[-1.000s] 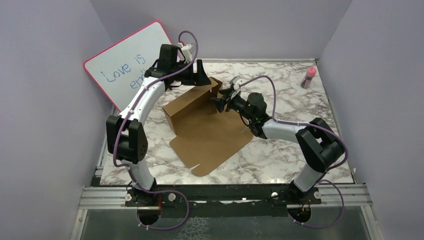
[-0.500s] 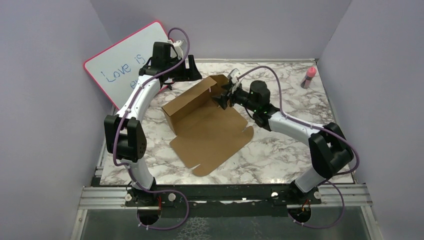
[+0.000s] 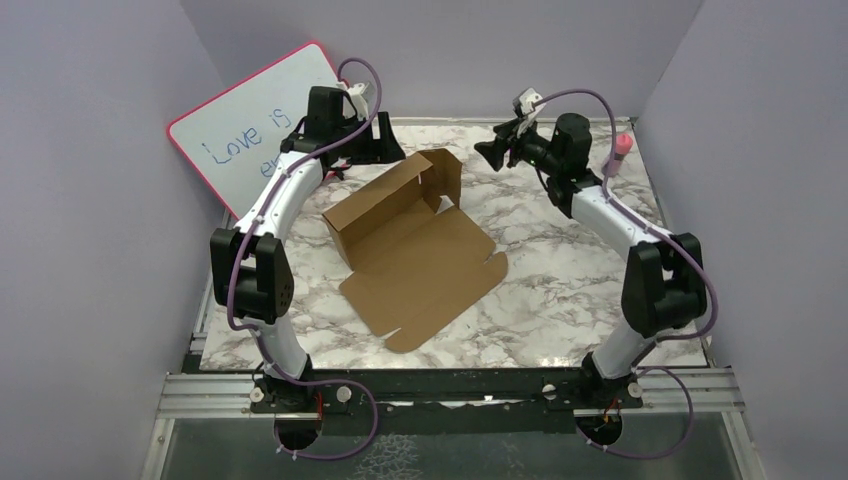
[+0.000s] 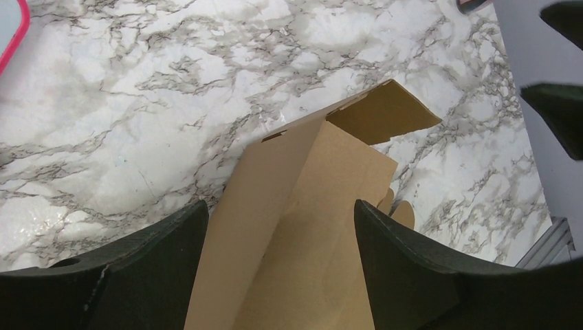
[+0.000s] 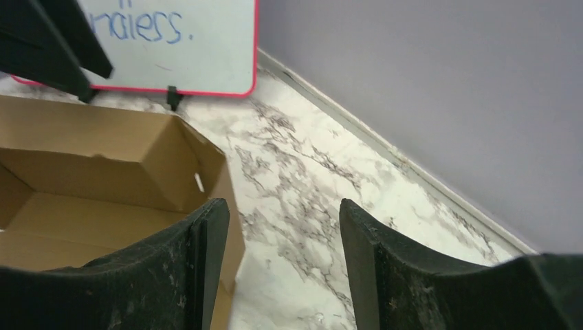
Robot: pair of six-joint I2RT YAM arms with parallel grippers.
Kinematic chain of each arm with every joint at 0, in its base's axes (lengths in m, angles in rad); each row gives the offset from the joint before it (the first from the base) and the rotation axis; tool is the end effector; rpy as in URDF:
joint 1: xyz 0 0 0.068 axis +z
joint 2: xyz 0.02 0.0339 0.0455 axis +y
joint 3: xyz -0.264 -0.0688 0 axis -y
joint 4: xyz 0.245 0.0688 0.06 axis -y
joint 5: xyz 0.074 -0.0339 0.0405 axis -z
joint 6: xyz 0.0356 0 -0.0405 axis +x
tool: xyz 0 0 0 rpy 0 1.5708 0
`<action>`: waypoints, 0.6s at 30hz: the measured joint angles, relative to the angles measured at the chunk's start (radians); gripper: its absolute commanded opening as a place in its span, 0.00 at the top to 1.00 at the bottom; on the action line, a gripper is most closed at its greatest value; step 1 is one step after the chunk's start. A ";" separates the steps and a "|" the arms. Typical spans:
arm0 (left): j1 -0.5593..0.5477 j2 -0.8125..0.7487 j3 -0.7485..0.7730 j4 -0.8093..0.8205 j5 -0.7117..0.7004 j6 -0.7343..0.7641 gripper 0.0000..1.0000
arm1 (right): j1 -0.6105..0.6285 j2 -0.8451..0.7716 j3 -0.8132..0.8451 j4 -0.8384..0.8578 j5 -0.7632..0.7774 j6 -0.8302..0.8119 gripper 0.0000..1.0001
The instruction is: Fold the paper box
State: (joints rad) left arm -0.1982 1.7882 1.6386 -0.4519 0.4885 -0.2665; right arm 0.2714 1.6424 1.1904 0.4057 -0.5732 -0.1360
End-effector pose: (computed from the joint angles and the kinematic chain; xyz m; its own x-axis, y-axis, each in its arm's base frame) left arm 0.4037 -0.0981 0.3344 -0.6809 -0.1004 -0.7254 0.3876 0.7910 -0.4733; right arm 0.3699 0.1230 0.3190 0.0571 -0.1023 -0.9931 -0.7463 0.6564 -0.1106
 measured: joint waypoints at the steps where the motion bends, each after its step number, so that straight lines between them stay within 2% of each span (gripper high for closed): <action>1: 0.000 0.000 -0.005 0.002 0.000 0.000 0.21 | -0.014 0.031 0.019 0.000 -0.003 0.000 0.36; 10: 0.000 -0.003 -0.045 0.019 0.024 0.000 0.20 | -0.032 0.307 0.166 -0.059 -0.080 -0.067 0.36; 18: -0.019 -0.061 -0.108 0.024 0.014 0.050 0.17 | -0.031 0.389 0.194 -0.079 -0.275 -0.118 0.33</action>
State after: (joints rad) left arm -0.2173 1.7275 1.5311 -0.4282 0.5026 -0.2165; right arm 0.2409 2.0312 1.3846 0.3267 -0.8478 -0.2543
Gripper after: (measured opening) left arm 0.817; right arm 0.662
